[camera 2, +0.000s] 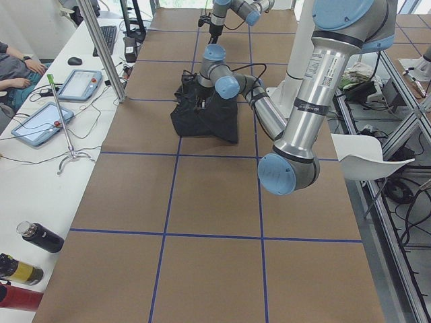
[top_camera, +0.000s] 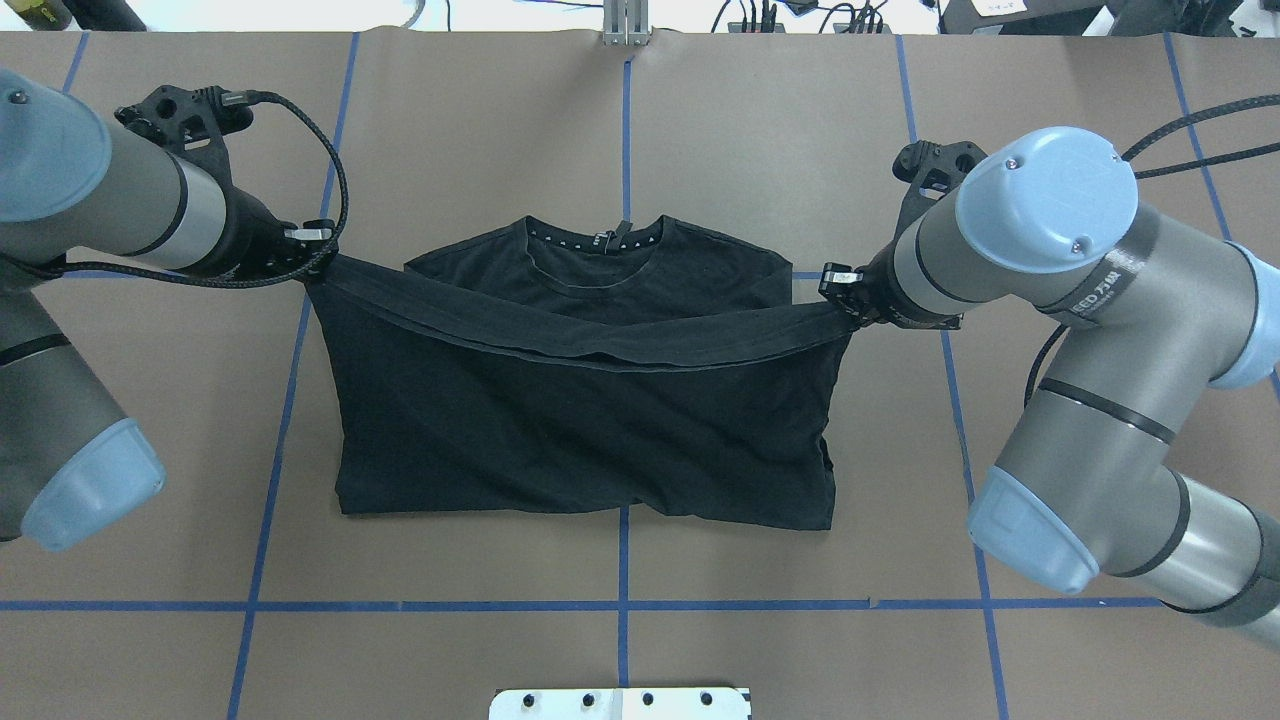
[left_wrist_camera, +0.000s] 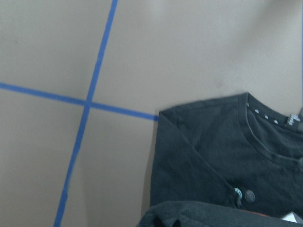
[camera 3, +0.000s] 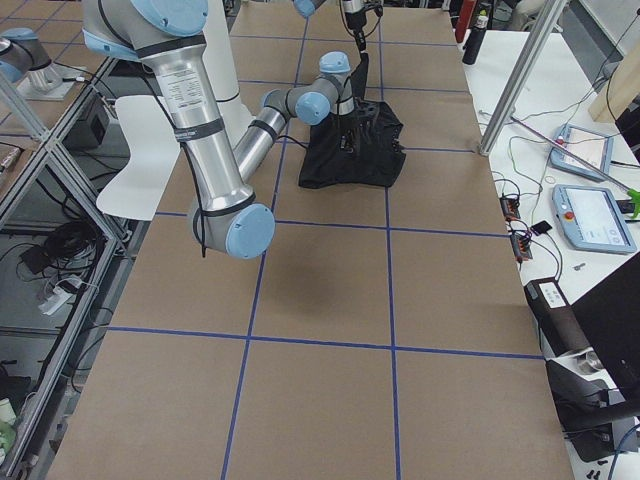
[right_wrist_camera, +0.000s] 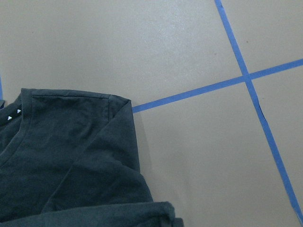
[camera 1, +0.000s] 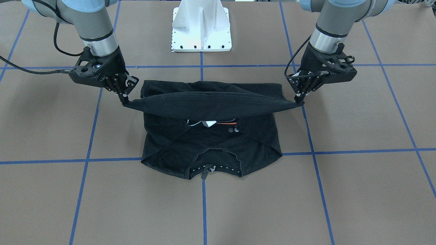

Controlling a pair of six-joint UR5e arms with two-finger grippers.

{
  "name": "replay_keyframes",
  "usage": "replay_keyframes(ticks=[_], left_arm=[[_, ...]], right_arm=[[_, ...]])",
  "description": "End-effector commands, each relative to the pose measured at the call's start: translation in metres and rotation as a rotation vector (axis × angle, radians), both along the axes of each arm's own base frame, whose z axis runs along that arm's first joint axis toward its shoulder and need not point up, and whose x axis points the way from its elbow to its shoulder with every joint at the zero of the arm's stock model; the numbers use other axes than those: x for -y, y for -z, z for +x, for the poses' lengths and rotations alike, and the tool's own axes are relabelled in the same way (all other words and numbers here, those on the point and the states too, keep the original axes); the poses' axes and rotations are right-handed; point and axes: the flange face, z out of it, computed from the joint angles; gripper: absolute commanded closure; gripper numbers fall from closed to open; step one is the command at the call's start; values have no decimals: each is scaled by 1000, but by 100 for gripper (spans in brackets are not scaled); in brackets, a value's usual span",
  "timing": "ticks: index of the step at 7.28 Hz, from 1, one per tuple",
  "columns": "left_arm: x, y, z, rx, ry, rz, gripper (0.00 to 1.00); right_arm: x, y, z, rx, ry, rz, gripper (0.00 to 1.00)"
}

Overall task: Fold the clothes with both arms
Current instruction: 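Carry the hem with both grippers up to the collar edge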

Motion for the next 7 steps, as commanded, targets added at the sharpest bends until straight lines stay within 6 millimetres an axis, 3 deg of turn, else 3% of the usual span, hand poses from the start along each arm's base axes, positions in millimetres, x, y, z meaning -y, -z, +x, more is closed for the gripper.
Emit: replay_keyframes(ticks=[1,4,5,7], left_arm=[[44,-27,34,85,21,-29,100],[79,-69,73,173,-16,-3,100],[81,-74,78,171,-20,1,100],[75,-71,95,168,-50,15,100]], right_arm=[[21,-18,-17,-50,16,-7,100],[51,-56,-53,-89,18,-27,100],[57,-67,-59,-88,18,-26,100],[67,-64,-72,-82,17,-22,100]])
